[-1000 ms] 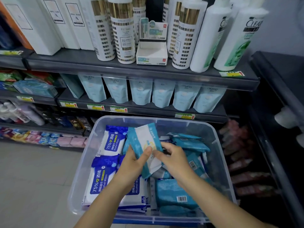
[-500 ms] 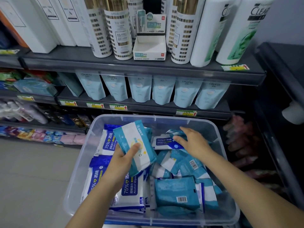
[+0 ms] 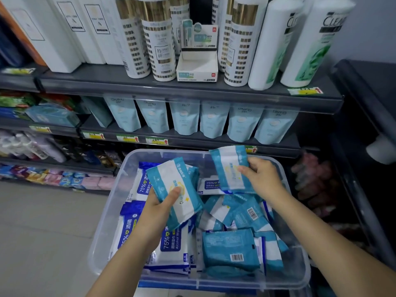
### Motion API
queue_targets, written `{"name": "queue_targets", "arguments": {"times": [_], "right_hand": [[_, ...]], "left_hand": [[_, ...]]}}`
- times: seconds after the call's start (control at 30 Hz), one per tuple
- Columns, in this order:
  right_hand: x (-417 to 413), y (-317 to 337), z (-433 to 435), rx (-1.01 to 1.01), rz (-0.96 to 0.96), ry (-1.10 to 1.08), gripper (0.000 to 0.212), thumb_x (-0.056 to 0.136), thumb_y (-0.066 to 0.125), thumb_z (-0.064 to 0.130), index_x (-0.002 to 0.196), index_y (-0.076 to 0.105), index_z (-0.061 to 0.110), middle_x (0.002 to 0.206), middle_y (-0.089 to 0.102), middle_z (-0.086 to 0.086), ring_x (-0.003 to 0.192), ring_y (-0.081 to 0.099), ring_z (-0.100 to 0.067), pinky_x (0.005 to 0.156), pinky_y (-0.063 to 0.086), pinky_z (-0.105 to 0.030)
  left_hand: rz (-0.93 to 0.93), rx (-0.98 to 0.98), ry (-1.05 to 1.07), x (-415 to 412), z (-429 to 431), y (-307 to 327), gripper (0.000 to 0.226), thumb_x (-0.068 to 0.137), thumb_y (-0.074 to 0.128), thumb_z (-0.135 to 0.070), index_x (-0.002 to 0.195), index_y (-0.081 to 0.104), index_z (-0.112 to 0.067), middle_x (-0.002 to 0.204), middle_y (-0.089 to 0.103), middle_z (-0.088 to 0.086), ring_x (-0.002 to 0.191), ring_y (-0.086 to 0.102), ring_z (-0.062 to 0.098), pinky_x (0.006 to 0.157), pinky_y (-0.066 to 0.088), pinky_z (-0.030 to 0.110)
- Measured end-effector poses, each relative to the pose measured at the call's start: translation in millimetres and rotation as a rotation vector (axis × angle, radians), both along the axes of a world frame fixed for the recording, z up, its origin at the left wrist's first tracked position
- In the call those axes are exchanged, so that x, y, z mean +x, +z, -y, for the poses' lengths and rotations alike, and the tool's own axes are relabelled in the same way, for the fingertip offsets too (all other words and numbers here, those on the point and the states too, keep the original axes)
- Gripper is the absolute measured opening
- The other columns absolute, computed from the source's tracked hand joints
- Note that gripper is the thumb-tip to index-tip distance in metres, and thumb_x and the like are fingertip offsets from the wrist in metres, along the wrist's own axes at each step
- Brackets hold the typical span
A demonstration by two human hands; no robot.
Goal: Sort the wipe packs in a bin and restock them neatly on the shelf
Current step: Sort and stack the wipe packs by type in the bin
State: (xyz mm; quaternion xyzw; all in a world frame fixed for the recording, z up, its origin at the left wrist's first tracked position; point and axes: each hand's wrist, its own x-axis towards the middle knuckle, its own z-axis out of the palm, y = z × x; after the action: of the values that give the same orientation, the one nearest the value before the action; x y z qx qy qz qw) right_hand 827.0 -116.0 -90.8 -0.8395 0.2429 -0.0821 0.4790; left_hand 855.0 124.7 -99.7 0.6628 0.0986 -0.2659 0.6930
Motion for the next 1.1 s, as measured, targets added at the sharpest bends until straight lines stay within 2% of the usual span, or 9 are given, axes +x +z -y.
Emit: {"name": "queue_targets", "arguments": {"times": [0.1, 0.17, 0.5, 0.63, 0.77, 0.87, 0.97, 1.03, 1.1], "right_hand": [[-10, 9, -17, 0.454, 0.039, -0.038, 0.012, 0.09, 0.058, 0.003, 0.089, 0.065, 0.013, 0.091, 0.071, -0.002, 0.079, 0.067, -0.013, 0.074, 0.057, -0.026], [-16, 11, -23, 0.568, 0.036, -0.06, 0.014, 0.09, 0.057, 0.004, 0.09, 0.066, 0.015, 0.094, 0.072, -0.003, 0.083, 0.068, -0.015, 0.078, 0.057, -0.031], [-32, 19, -40, 0.747, 0.028, -0.068, 0.015, 0.091, 0.055, 0.007, 0.102, 0.066, 0.009, 0.1, 0.072, -0.005, 0.092, 0.069, -0.018, 0.079, 0.057, -0.031], [-32, 24, -49, 0.738, 0.055, -0.029, 0.014, 0.09, 0.058, 0.007, 0.1, 0.066, 0.012, 0.099, 0.073, -0.004, 0.091, 0.069, -0.017, 0.078, 0.057, -0.029], [-31, 22, -69, 0.575, 0.068, 0.011, 0.014, 0.086, 0.064, 0.007, 0.091, 0.069, 0.02, 0.089, 0.072, 0.0, 0.082, 0.067, -0.014, 0.07, 0.055, -0.026], [-29, 13, -84, 0.365, 0.043, 0.048, 0.02, 0.081, 0.071, 0.012, 0.085, 0.068, 0.031, 0.08, 0.063, 0.0, 0.074, 0.059, -0.013, 0.072, 0.052, -0.033], [-25, 4, -73, 0.161, 0.014, 0.046, 0.02, 0.083, 0.07, 0.017, 0.101, 0.067, 0.024, 0.082, 0.06, 0.006, 0.076, 0.056, -0.008, 0.078, 0.05, -0.03], [-23, -6, -49, -0.101, -0.065, 0.046, 0.032, 0.086, 0.067, 0.02, 0.117, 0.062, 0.016, 0.101, 0.061, 0.003, 0.093, 0.058, -0.011, 0.09, 0.047, -0.03], [-22, -19, -23, -0.357, -0.239, 0.093, 0.049, 0.089, 0.063, 0.022, 0.135, 0.048, 0.013, 0.132, 0.051, -0.004, 0.12, 0.049, -0.019, 0.102, 0.039, -0.031]], "left_hand": [[0.018, 0.011, -0.013, -1, 2, 3, 0.035, 0.09, 0.061, -0.028, 0.123, 0.05, -0.029, 0.113, 0.069, -0.003, 0.101, 0.066, 0.021, 0.094, 0.05, 0.049], [0.028, 0.014, -0.017, -3, 2, 4, 0.032, 0.09, 0.061, -0.028, 0.12, 0.05, -0.03, 0.113, 0.068, -0.004, 0.101, 0.066, 0.02, 0.094, 0.05, 0.05], [0.027, -0.022, -0.073, -11, 7, 9, 0.044, 0.078, 0.061, -0.044, 0.12, 0.049, -0.036, 0.119, 0.065, -0.006, 0.108, 0.063, 0.019, 0.098, 0.047, 0.048], [0.004, -0.08, -0.07, -14, 9, 12, 0.03, 0.089, 0.053, -0.038, 0.119, 0.048, -0.036, 0.115, 0.067, -0.005, 0.104, 0.066, 0.018, 0.094, 0.051, 0.045], [0.032, -0.111, -0.17, -21, 12, 16, 0.055, 0.073, 0.06, -0.047, 0.124, 0.048, -0.031, 0.114, 0.069, -0.006, 0.104, 0.066, 0.017, 0.094, 0.051, 0.048], [0.056, -0.107, -0.159, -25, 16, 15, 0.035, 0.079, 0.068, -0.021, 0.111, 0.056, -0.024, 0.1, 0.074, -0.004, 0.091, 0.07, 0.016, 0.079, 0.058, 0.035], [0.032, -0.079, -0.071, -19, 10, 11, 0.031, 0.083, 0.068, -0.014, 0.11, 0.056, -0.023, 0.102, 0.073, 0.001, 0.089, 0.071, 0.019, 0.073, 0.057, 0.035], [0.02, -0.059, -0.021, -13, 2, 7, 0.035, 0.082, 0.07, -0.017, 0.113, 0.054, -0.022, 0.104, 0.073, 0.001, 0.089, 0.071, 0.019, 0.07, 0.056, 0.035], [0.021, -0.048, -0.007, -6, -6, 3, 0.039, 0.081, 0.071, -0.02, 0.117, 0.054, -0.02, 0.106, 0.072, 0.001, 0.09, 0.071, 0.019, 0.069, 0.054, 0.033]]}}
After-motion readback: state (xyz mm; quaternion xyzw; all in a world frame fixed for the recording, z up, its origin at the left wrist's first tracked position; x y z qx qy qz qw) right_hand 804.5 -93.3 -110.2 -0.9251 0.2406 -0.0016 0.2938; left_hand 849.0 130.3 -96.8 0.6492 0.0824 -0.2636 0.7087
